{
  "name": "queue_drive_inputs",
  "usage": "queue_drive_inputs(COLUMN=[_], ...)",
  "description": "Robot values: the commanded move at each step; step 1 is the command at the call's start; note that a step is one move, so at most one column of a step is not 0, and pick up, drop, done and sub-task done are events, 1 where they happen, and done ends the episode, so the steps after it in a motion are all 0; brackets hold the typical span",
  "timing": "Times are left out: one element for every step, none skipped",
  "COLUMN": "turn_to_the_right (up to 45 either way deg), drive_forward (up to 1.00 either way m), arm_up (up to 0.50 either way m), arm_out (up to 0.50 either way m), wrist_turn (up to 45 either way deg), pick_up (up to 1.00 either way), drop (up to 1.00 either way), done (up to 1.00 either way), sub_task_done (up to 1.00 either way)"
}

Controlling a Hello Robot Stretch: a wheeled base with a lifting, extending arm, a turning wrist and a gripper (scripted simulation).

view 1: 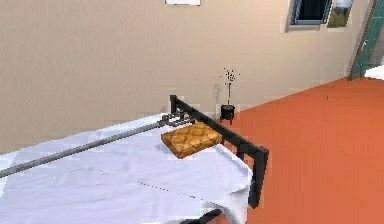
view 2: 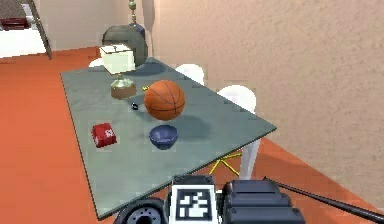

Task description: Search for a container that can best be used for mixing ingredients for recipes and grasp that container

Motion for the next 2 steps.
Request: queue_drive_inputs(turn_to_the_right=[0.0, 0.0], drive_forward=[0.00, 0.00], arm_up=[0.00, 0.00], arm_out=[0.44, 0.00], wrist_turn=[0.0, 45.0], pick_up=[0.00, 0.00], drop=[0.00, 0.00], done=[0.00, 0.00], sub_task_done=[0.00, 0.00])
